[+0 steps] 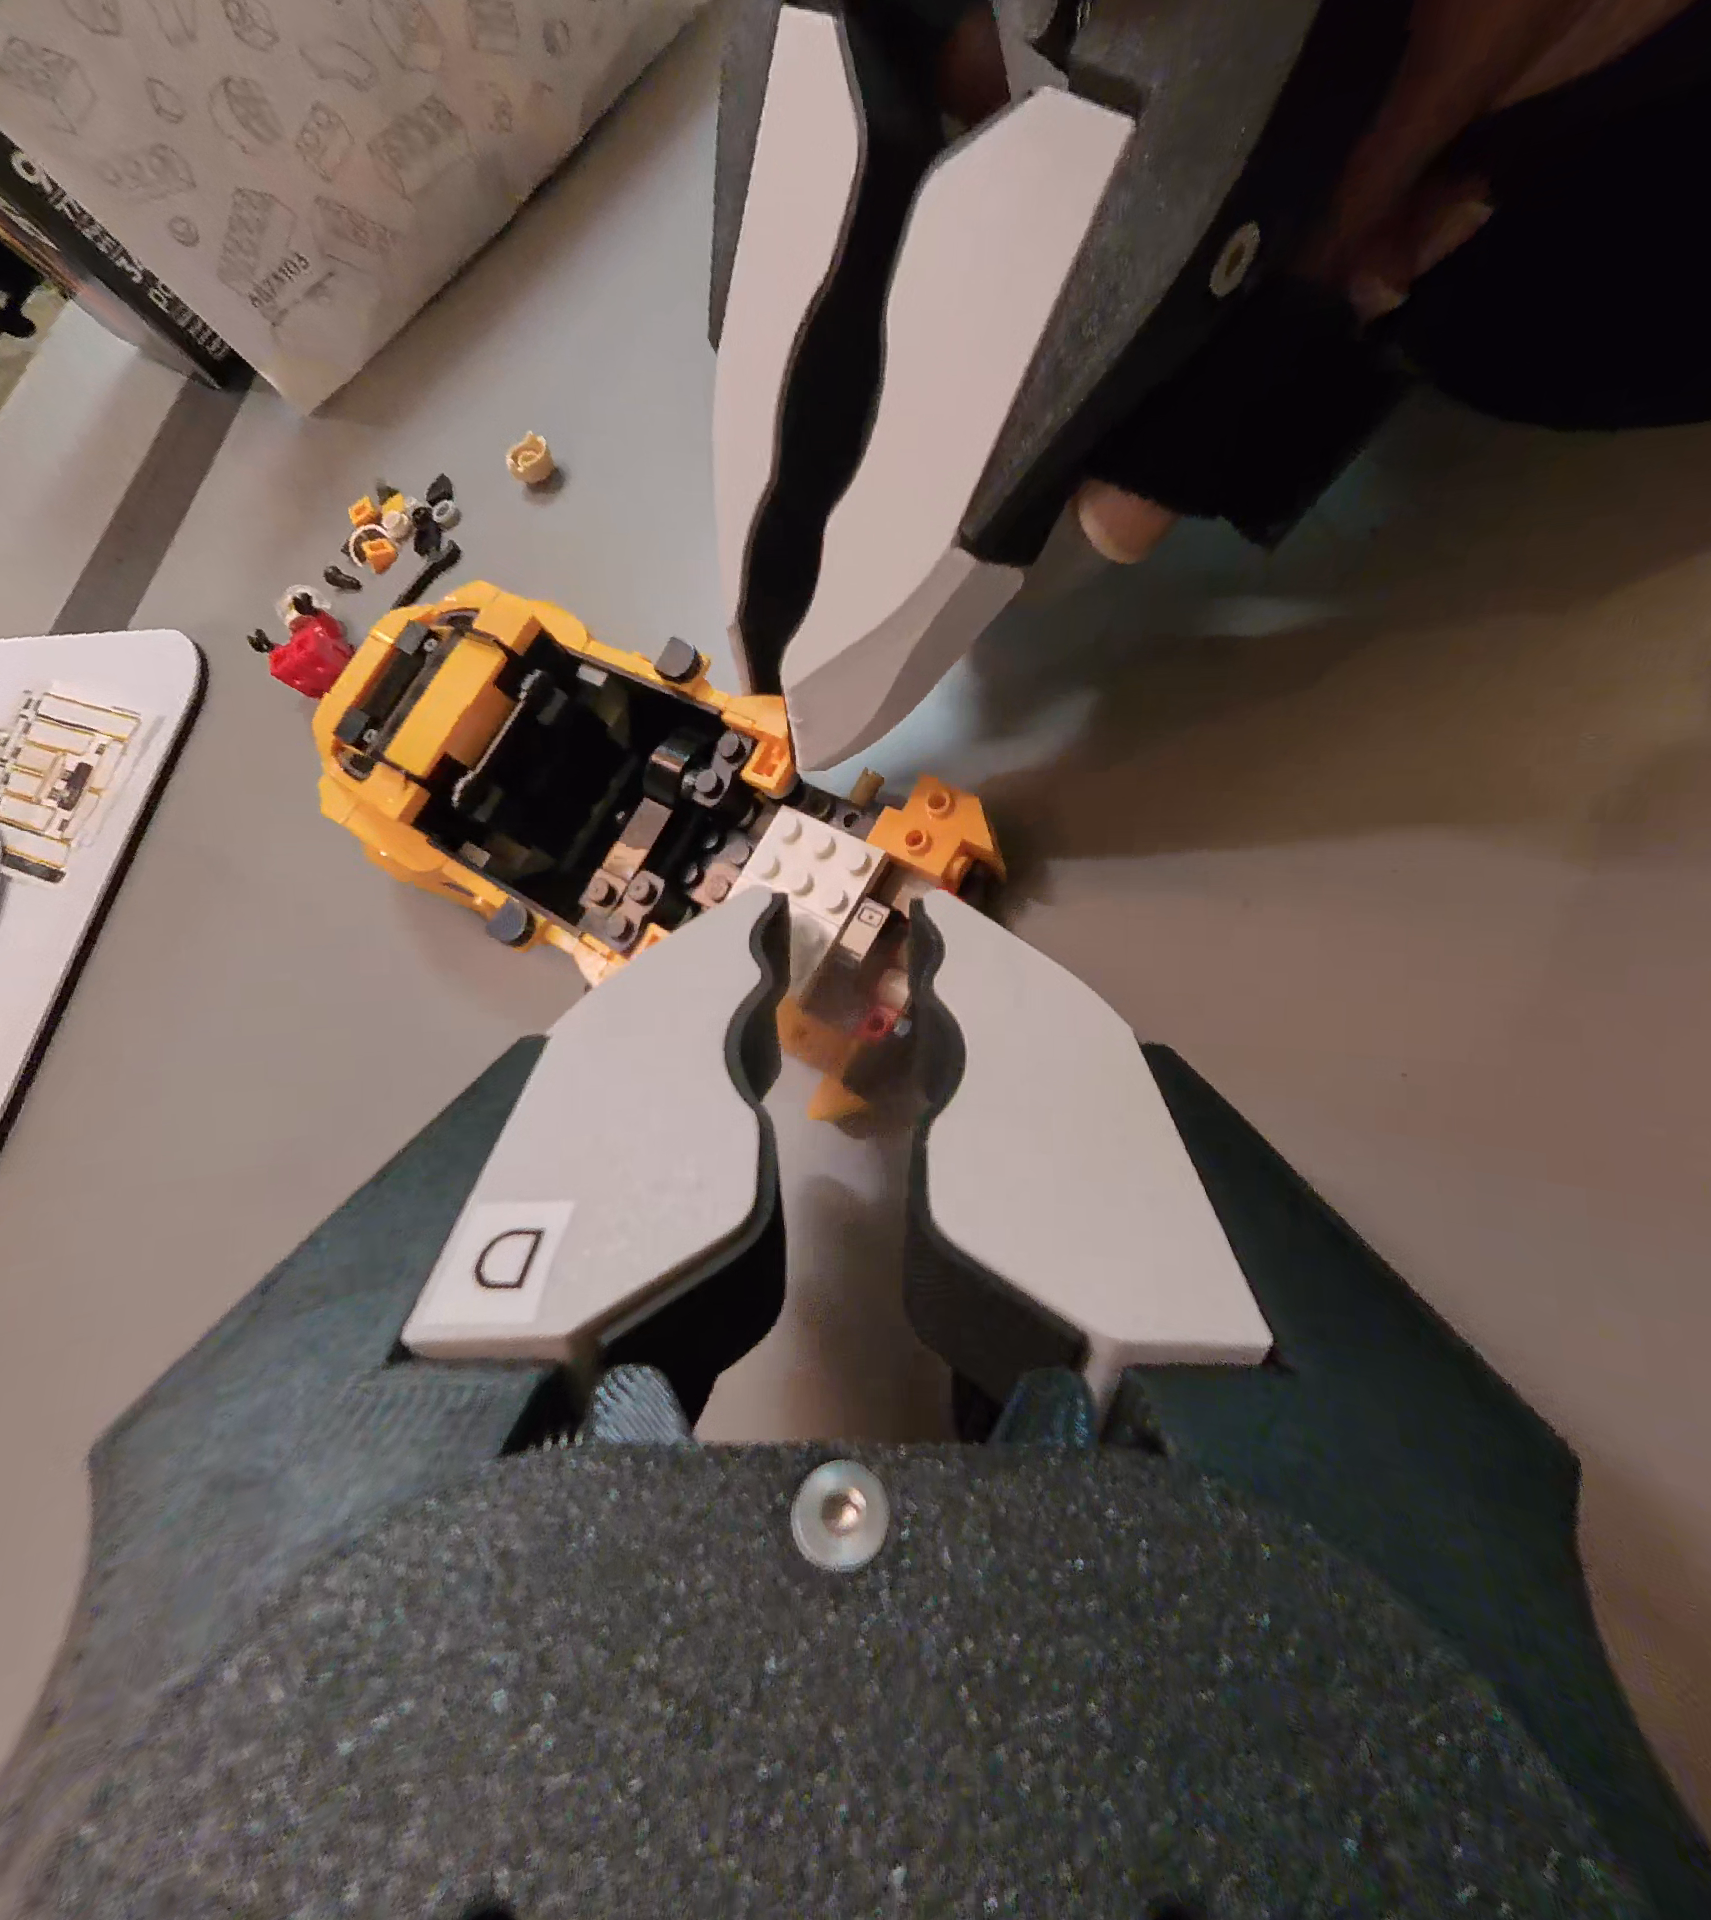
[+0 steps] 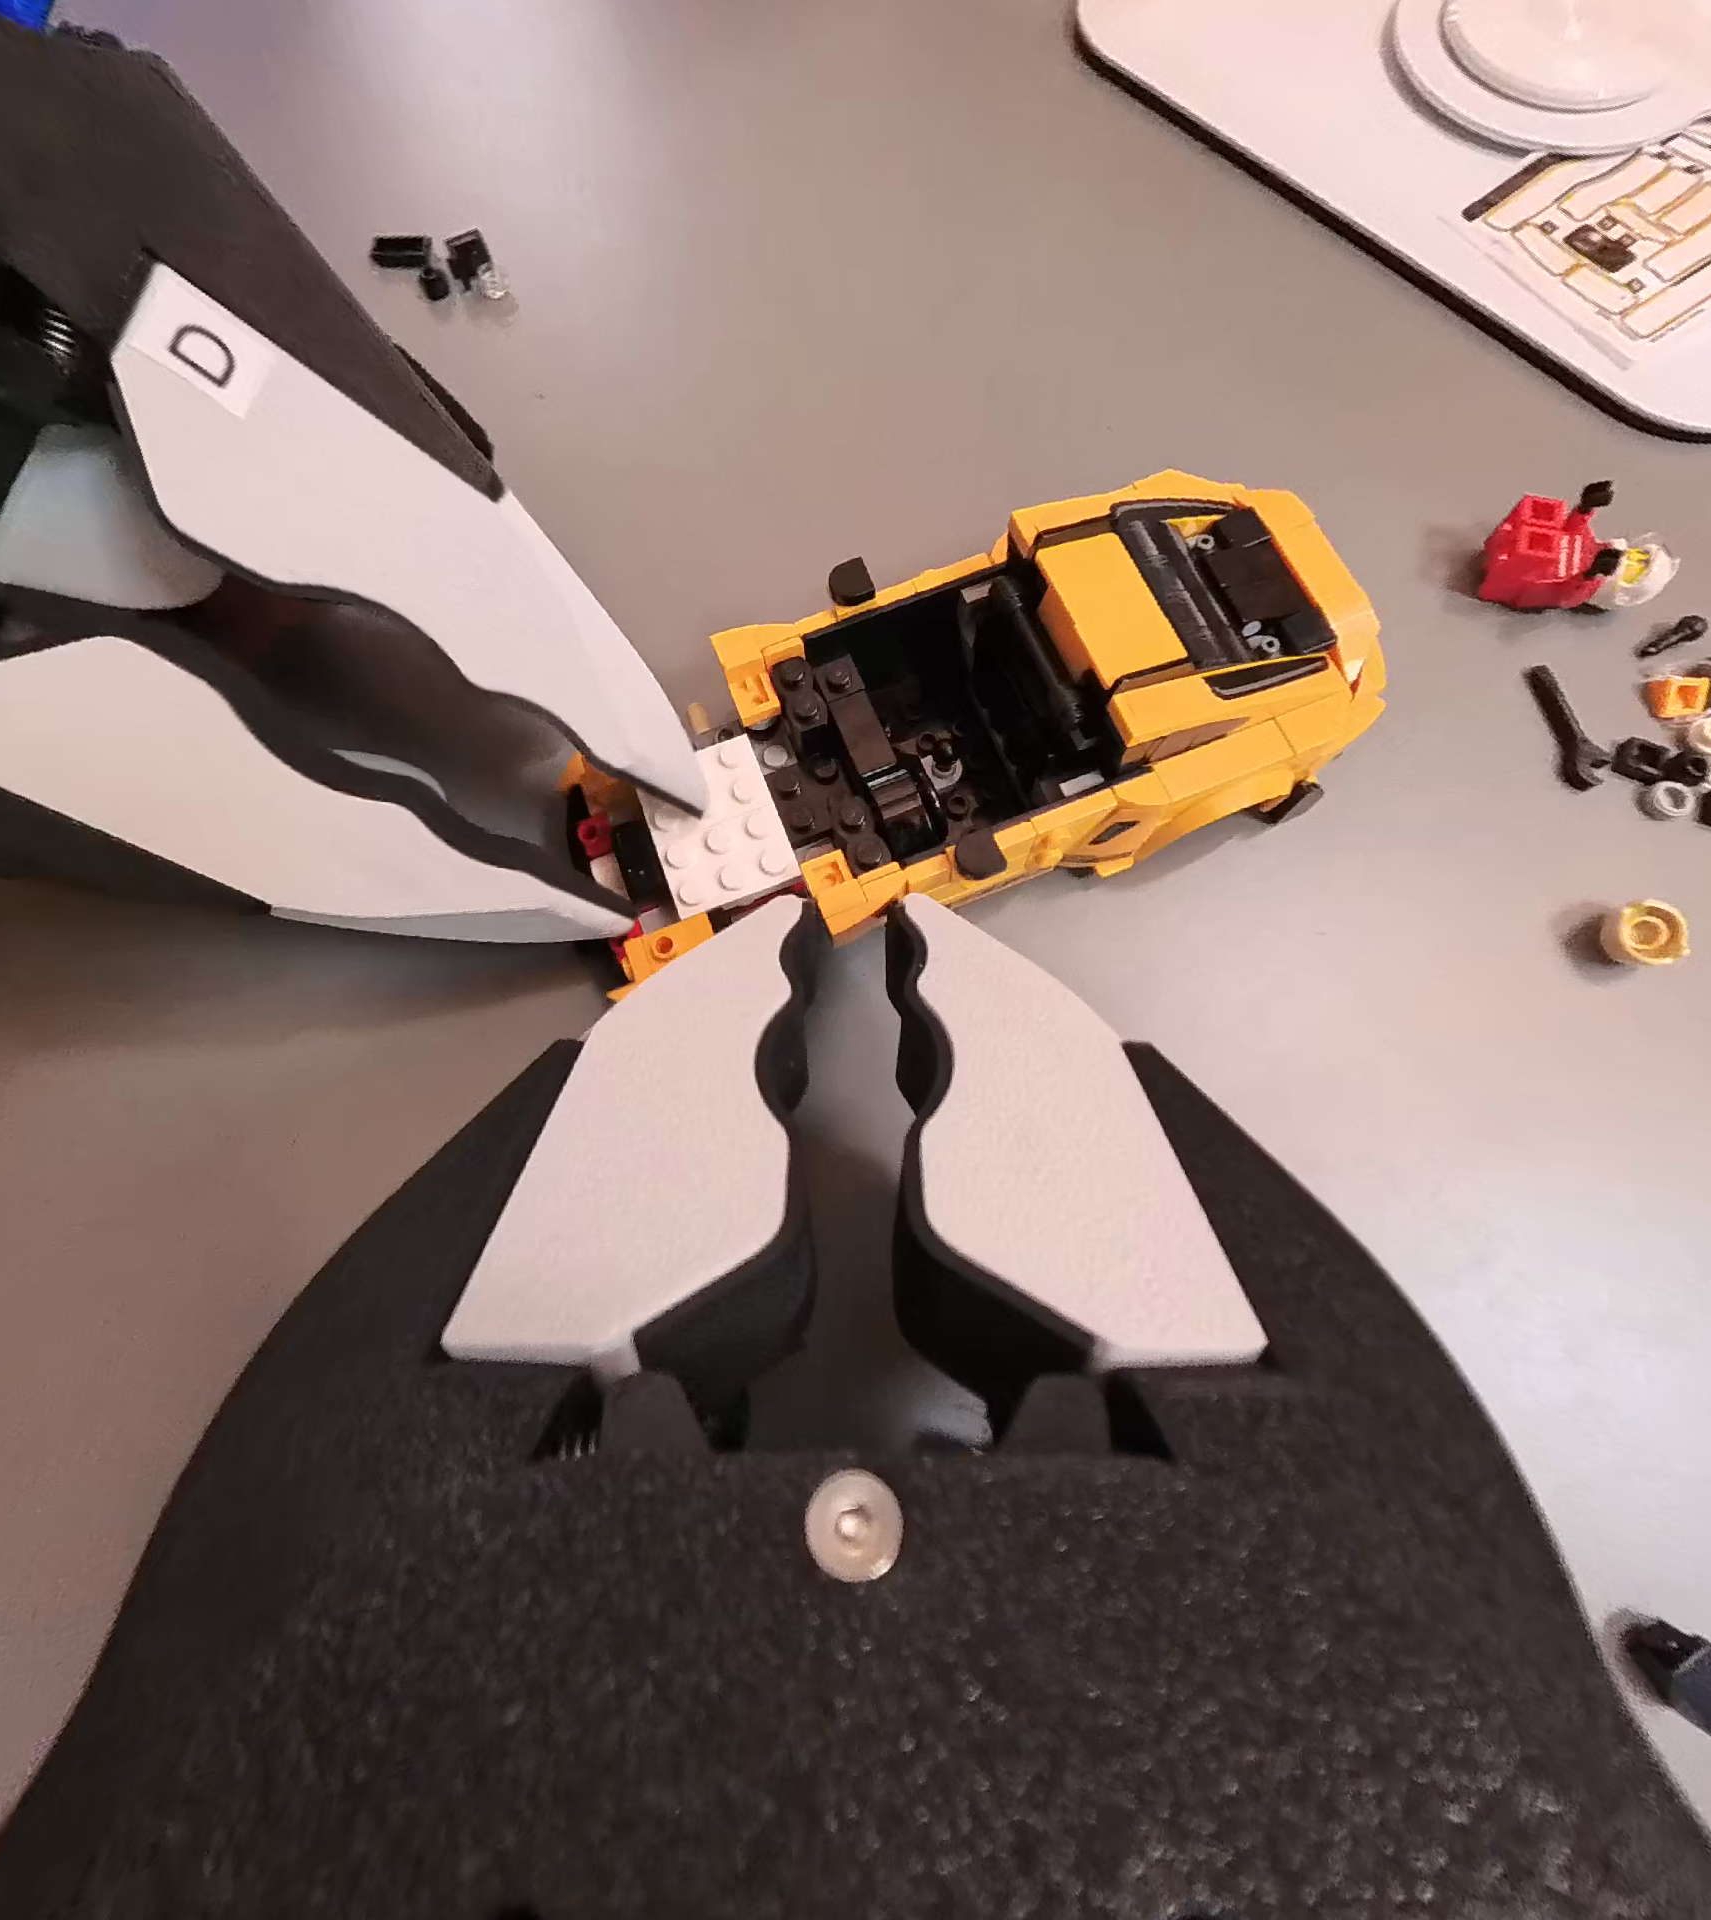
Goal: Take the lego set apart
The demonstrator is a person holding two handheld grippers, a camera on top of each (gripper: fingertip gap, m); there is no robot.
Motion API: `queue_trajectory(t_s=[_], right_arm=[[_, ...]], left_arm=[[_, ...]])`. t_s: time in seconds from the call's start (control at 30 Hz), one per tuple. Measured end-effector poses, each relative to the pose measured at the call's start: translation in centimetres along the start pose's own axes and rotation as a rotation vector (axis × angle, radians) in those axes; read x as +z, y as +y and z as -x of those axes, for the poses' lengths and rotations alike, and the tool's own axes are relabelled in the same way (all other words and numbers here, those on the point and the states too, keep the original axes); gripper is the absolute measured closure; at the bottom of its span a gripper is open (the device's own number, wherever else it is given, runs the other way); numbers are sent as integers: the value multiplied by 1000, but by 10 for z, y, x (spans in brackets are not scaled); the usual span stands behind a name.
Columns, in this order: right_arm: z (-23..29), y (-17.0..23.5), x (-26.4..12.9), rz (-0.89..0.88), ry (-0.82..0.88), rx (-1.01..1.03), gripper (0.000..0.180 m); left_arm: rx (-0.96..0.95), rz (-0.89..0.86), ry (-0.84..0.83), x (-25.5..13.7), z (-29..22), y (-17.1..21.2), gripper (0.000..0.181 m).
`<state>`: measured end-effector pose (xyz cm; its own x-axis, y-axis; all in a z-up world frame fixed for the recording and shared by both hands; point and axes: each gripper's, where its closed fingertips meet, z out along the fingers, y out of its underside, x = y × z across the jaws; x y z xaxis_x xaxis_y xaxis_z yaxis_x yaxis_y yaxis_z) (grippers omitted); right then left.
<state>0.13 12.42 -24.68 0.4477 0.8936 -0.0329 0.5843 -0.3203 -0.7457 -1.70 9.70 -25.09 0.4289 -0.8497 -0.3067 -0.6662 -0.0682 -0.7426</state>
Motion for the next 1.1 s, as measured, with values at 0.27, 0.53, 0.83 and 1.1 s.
queue_trajectory(t_s=[0.27,0.53,0.83,1.1], right_arm=[[3,-1,0,-6,-17,0,168],[2,-1,0,-10,-15,2,168],[3,2,-2,-4,-37,-66,168],[-39,16,-20,64,34,-134,170]], left_arm=[[8,13,13,-1,-4,1,165],[7,18,1,-1,-3,1,165],[17,4,13,-3,-6,1,162],[-113,-89,-10,-20,14,-6,160]])
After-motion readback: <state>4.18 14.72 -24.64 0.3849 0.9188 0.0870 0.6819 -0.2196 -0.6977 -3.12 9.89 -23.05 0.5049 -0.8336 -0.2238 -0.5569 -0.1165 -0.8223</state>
